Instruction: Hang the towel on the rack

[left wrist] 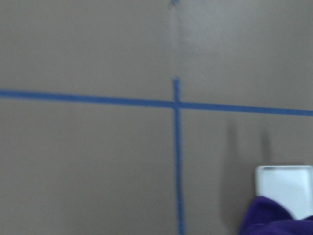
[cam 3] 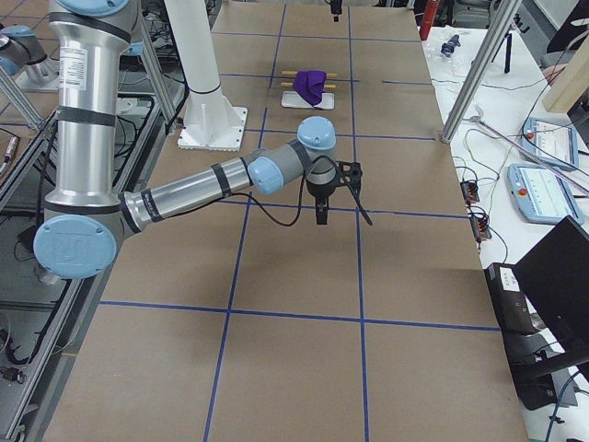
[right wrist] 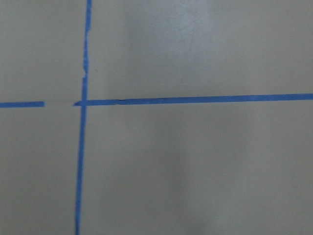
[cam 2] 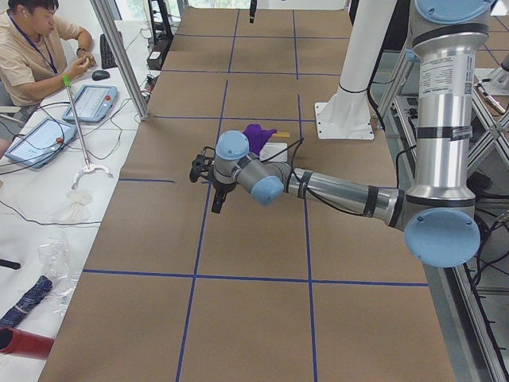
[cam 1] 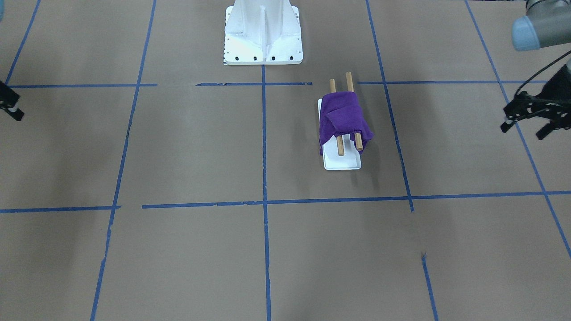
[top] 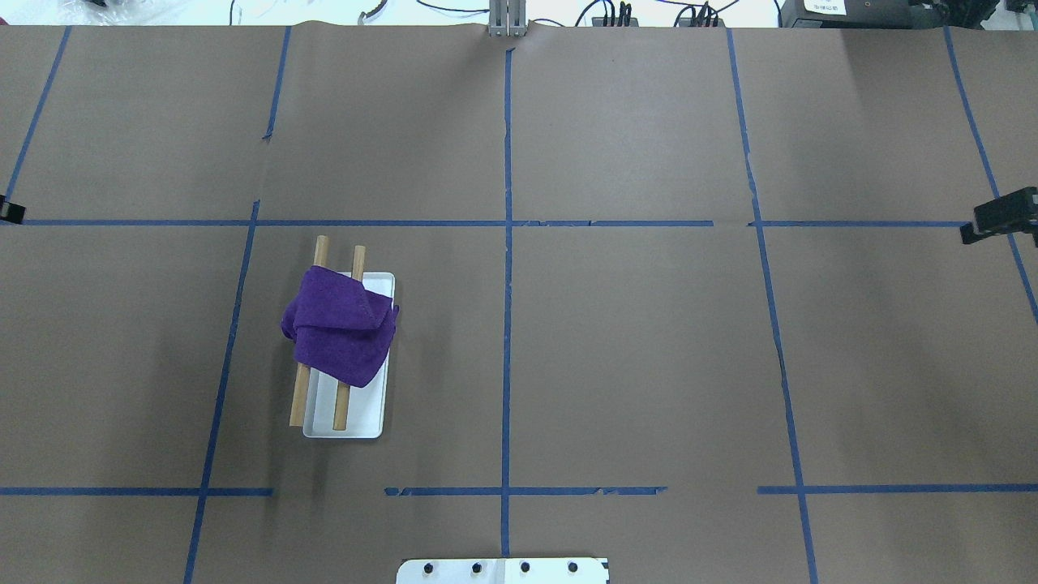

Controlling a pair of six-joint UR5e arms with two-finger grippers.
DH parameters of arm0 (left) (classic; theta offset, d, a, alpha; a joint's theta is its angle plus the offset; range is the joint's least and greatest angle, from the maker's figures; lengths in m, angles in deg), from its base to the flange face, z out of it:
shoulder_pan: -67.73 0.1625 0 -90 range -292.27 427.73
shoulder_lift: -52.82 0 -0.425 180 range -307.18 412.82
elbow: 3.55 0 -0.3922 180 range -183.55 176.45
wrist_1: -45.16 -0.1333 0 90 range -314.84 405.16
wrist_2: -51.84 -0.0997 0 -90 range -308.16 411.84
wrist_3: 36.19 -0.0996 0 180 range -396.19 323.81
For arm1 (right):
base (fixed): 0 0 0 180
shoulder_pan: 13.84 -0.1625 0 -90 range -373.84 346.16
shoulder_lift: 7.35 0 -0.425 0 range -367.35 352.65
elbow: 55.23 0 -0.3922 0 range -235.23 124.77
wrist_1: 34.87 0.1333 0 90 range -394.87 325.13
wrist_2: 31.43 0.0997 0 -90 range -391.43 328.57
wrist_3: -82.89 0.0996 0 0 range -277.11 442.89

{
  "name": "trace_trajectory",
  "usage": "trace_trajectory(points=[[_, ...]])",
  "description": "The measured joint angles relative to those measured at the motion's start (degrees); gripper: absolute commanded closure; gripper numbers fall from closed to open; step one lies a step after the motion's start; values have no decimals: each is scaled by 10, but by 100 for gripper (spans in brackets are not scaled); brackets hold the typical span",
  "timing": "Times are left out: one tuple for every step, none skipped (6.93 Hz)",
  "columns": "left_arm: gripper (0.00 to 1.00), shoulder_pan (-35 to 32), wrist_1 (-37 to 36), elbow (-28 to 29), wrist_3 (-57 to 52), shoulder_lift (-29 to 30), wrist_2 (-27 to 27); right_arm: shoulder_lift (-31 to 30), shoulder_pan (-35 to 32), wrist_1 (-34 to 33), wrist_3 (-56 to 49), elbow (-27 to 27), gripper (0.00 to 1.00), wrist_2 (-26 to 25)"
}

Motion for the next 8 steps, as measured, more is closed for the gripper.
trace_trajectory(points=[[0,-41,-3,29,-82,-3,1,-10,-45,-35,-123,-29,0,2],[0,-75,-19,46,-131,-4,3,-9,-83,-88,-238,-46,0,-5],[0,-106,-59,52,-176,-1,10,3,-114,-149,-327,-53,0,-17],[0,-133,-119,52,-225,4,19,23,-133,-208,-374,-56,0,-22],[0,-150,-170,48,-251,5,33,39,-141,-249,-389,-57,0,-22],[0,-156,-195,47,-255,-1,55,44,-144,-267,-390,-62,0,-16],[0,-158,-205,49,-242,-6,70,44,-145,-272,-389,-69,0,-3],[0,-158,-209,50,-223,-10,78,42,-145,-273,-379,-76,0,8]])
